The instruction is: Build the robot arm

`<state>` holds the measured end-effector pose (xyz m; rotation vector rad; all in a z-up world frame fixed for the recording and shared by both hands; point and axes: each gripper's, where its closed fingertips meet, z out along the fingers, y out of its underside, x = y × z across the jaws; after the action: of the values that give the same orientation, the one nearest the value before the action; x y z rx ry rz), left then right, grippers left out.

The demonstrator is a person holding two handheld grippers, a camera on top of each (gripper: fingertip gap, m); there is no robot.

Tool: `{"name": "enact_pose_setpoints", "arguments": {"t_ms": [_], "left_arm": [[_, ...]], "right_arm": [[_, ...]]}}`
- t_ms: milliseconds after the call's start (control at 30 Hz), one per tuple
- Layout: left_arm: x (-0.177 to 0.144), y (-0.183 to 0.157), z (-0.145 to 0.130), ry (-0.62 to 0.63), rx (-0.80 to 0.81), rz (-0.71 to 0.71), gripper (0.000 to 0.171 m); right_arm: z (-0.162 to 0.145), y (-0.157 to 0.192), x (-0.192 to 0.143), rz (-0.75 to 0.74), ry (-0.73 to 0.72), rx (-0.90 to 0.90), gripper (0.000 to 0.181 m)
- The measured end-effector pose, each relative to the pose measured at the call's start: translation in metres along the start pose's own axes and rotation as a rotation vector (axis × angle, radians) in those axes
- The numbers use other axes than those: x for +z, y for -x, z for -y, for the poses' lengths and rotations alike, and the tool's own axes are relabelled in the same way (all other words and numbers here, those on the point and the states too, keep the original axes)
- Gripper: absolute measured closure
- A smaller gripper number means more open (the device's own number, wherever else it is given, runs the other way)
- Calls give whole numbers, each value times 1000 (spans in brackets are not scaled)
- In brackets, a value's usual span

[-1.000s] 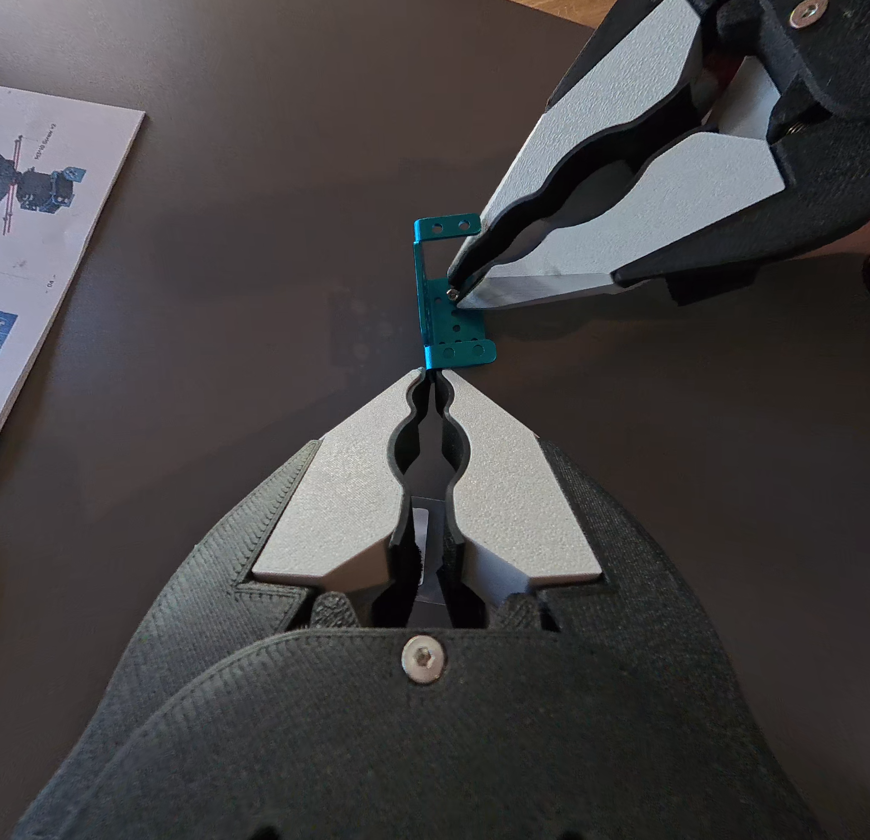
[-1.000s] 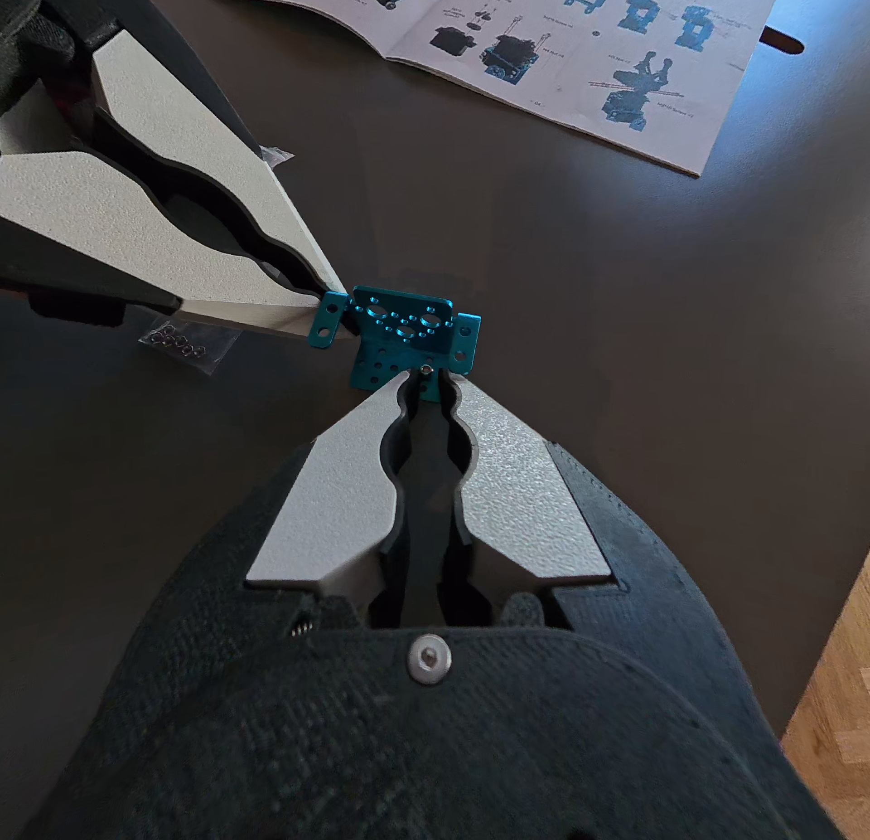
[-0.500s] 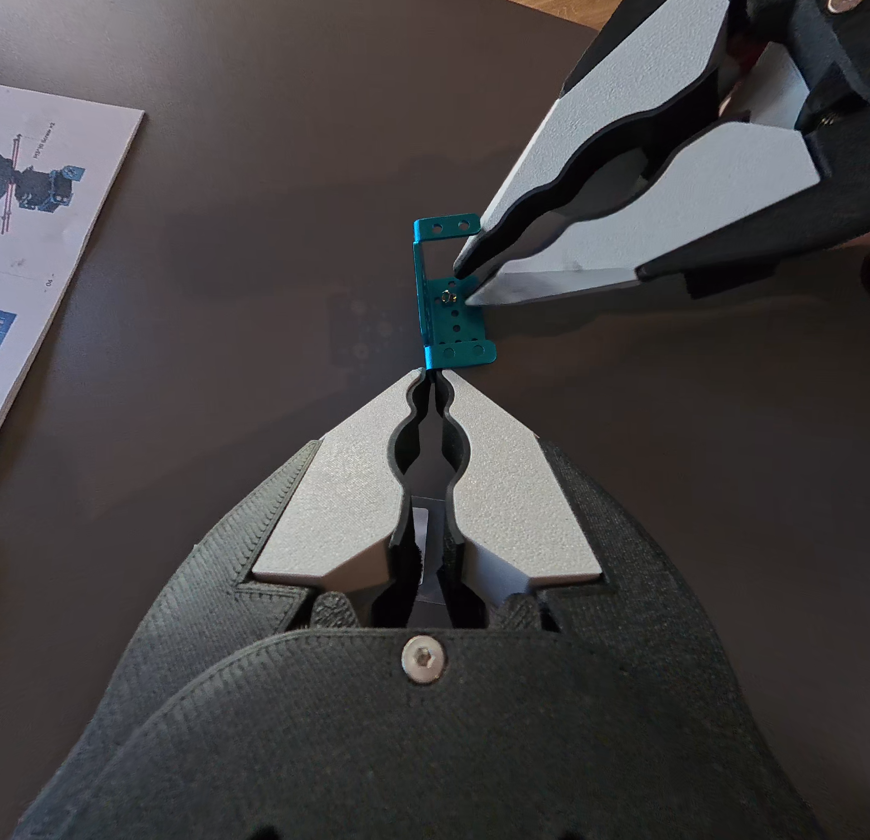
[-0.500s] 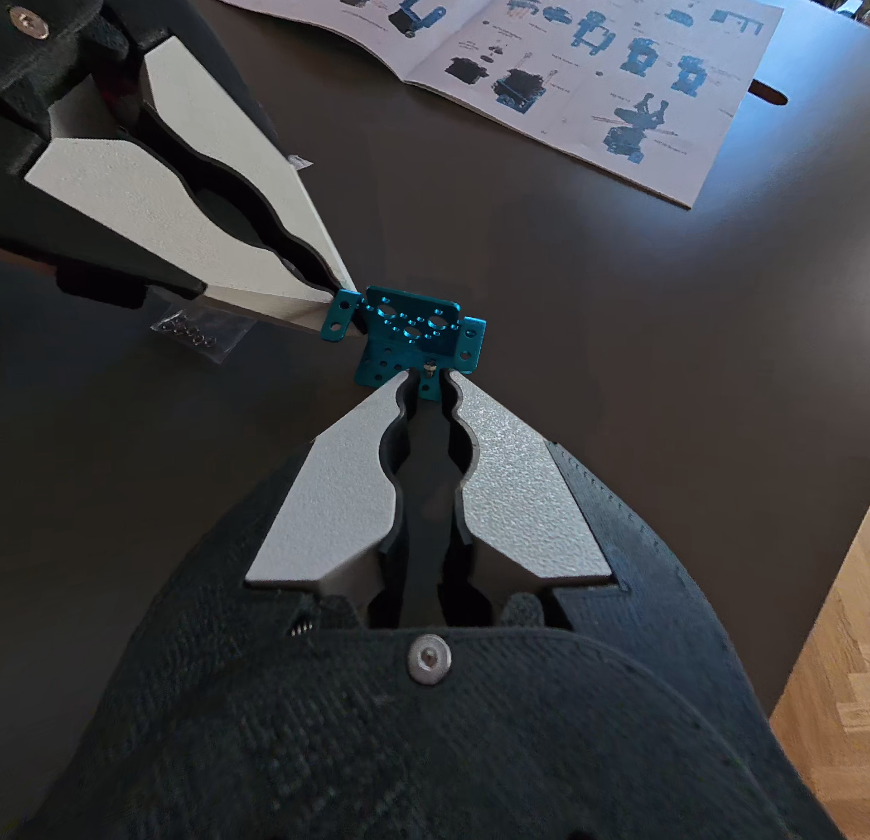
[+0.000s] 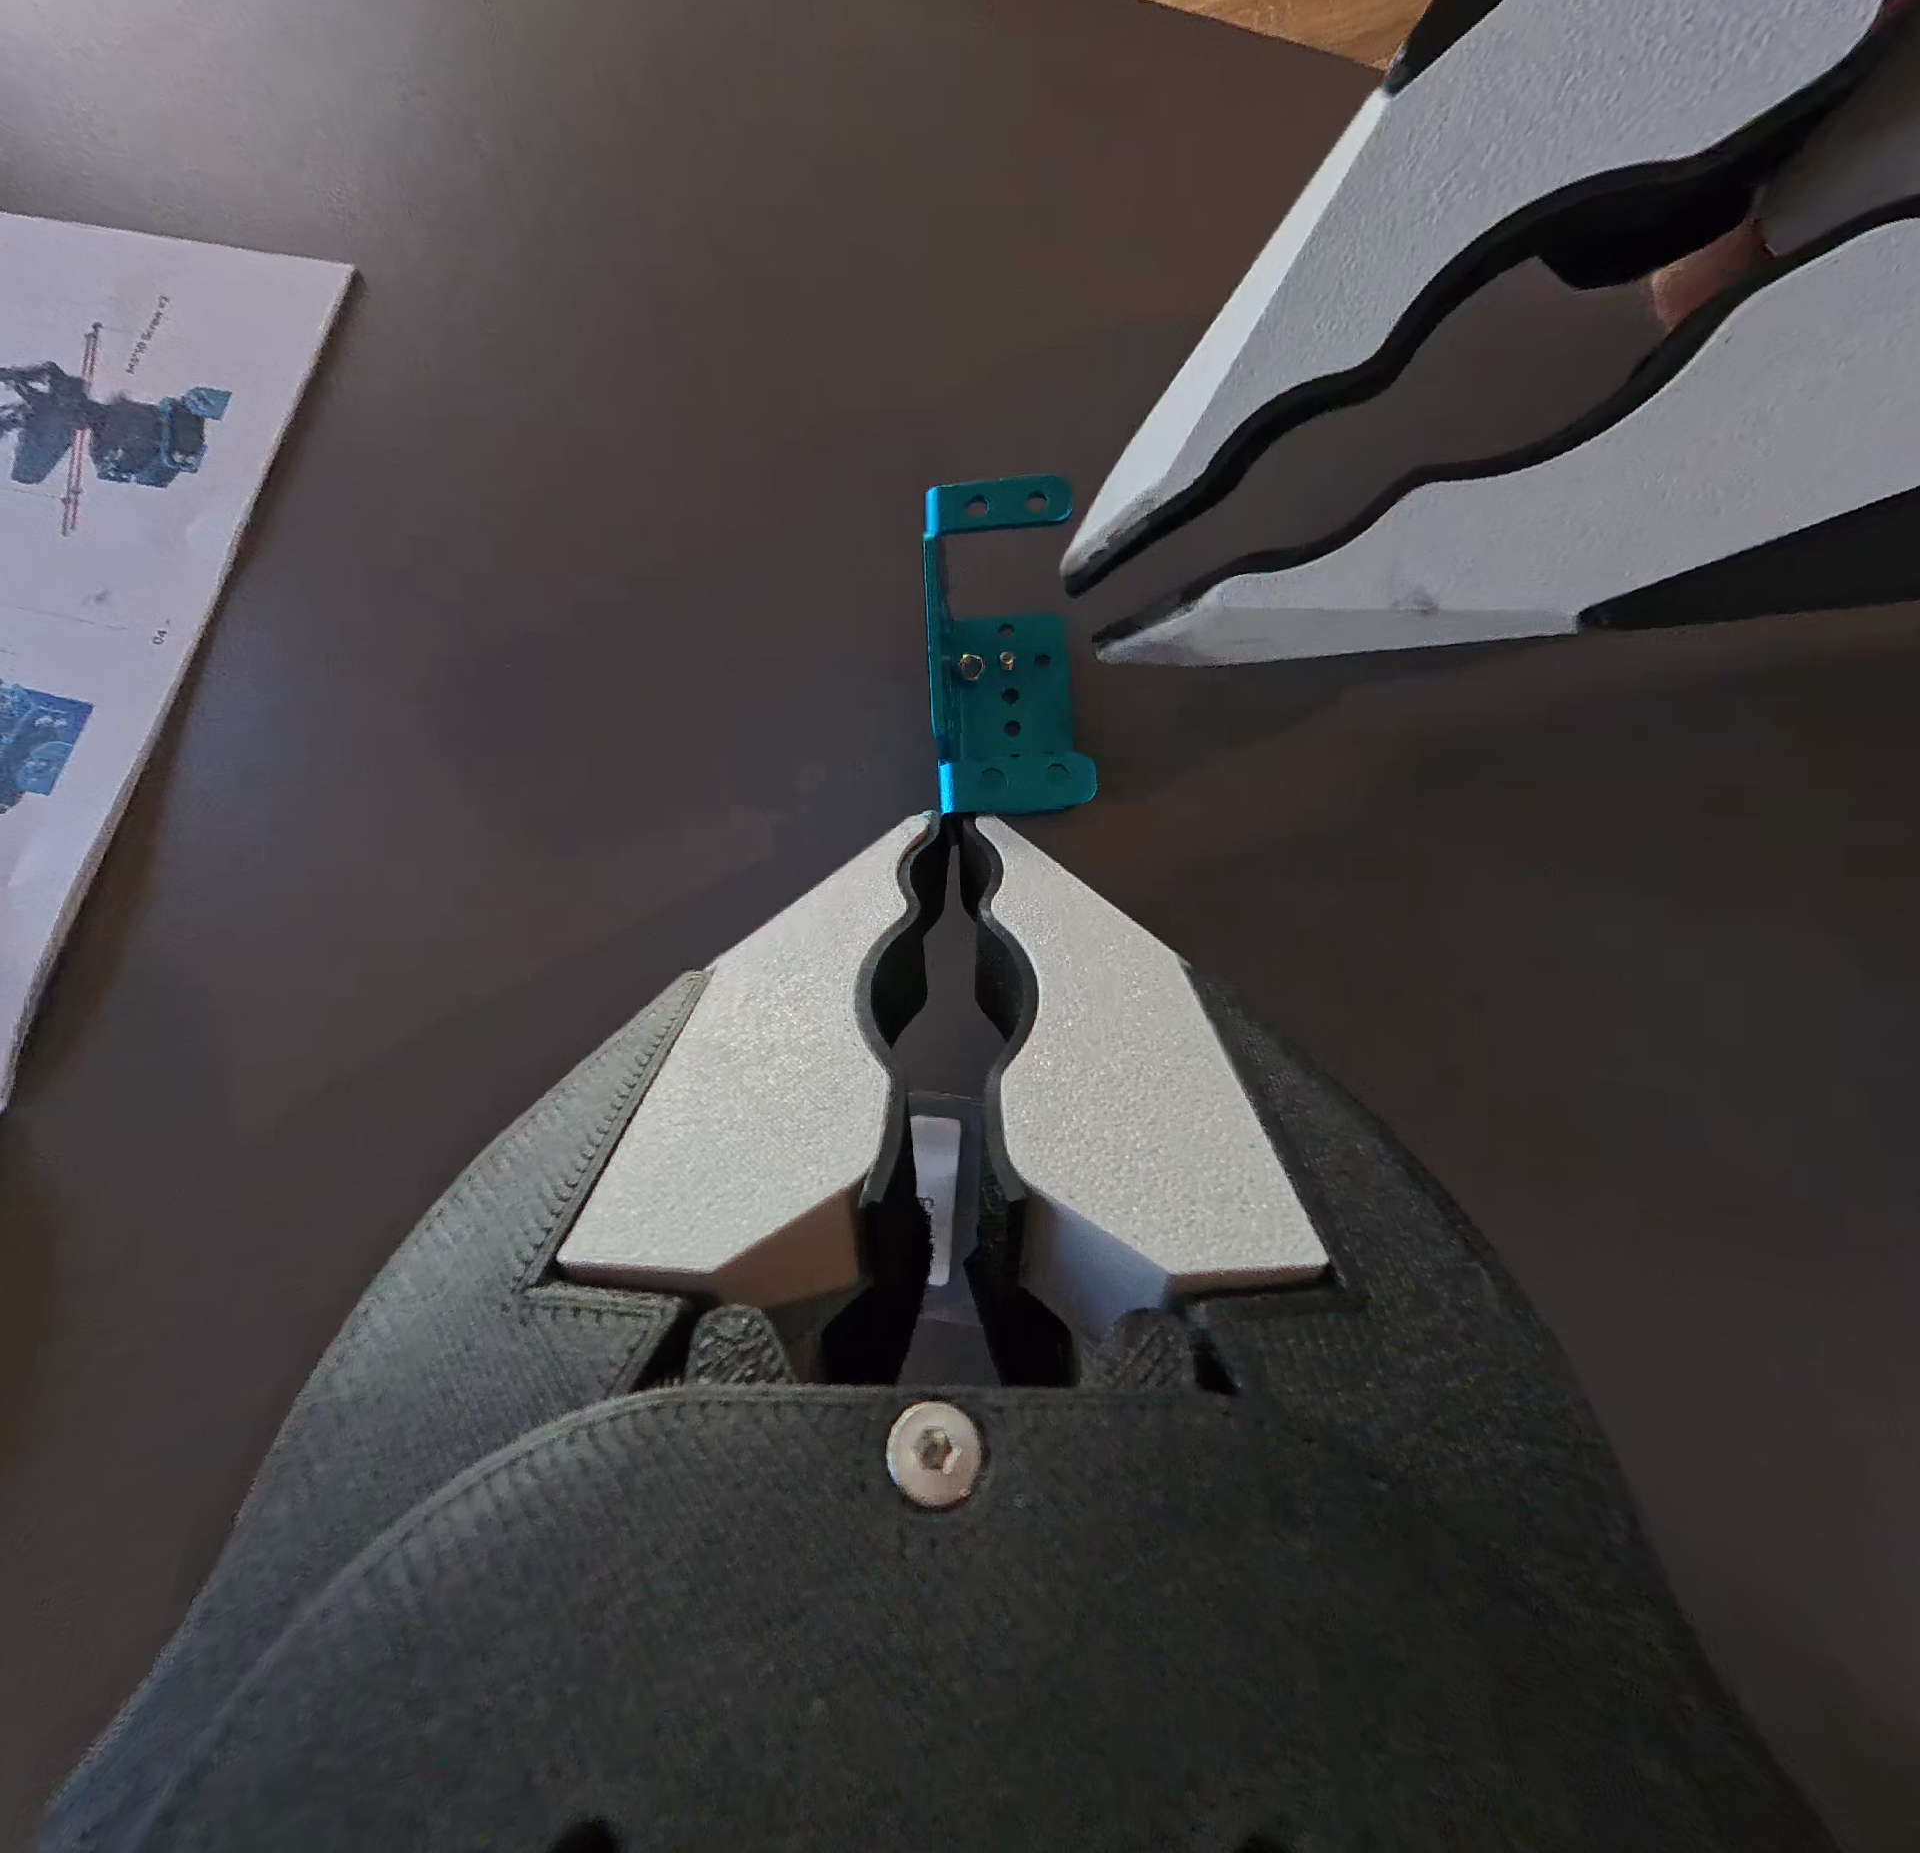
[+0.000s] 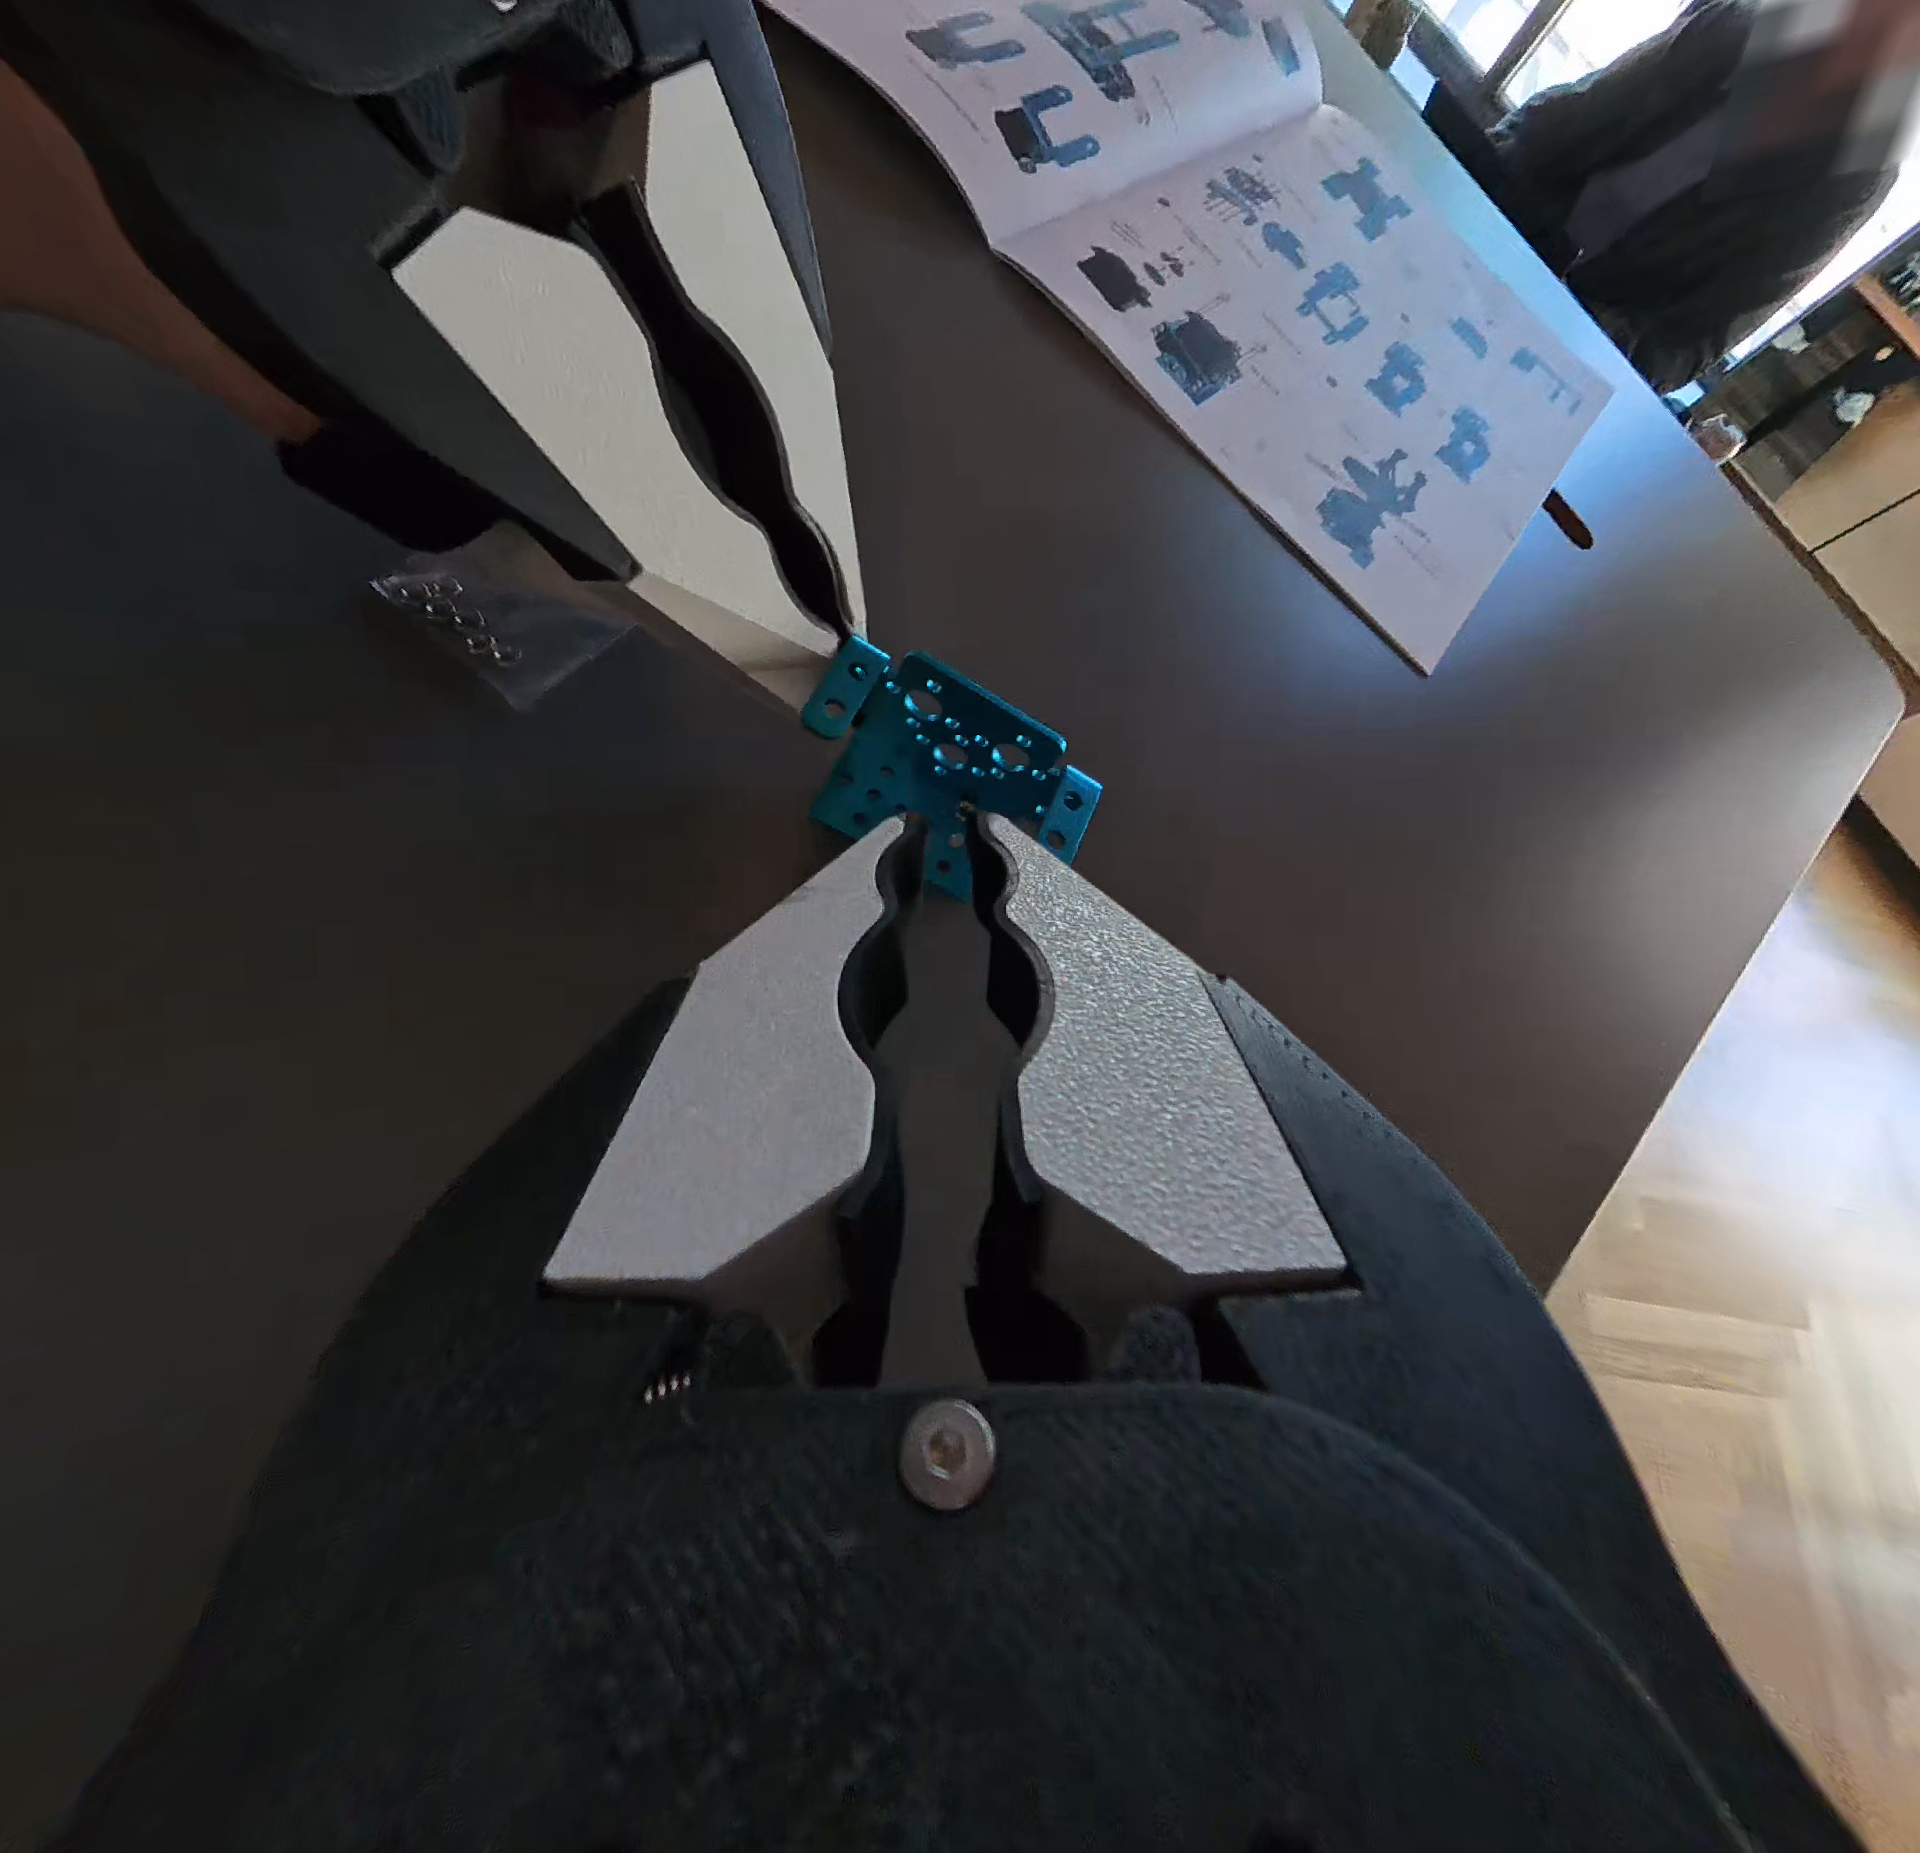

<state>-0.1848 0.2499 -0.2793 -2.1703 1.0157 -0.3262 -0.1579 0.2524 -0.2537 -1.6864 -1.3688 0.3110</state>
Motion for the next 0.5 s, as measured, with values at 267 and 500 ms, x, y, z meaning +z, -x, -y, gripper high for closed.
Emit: {"name": "enact_pose_setpoints", "arguments": {"t_ms": [267, 500], "left_arm": [[-1, 5, -1, -1, 99, 59, 171], [-3, 8, -8, -8, 40, 3, 170]], "right_arm": [[-9, 3, 2, 17, -18, 100, 173], [-10, -2, -1, 9, -23, 119, 172]]}}
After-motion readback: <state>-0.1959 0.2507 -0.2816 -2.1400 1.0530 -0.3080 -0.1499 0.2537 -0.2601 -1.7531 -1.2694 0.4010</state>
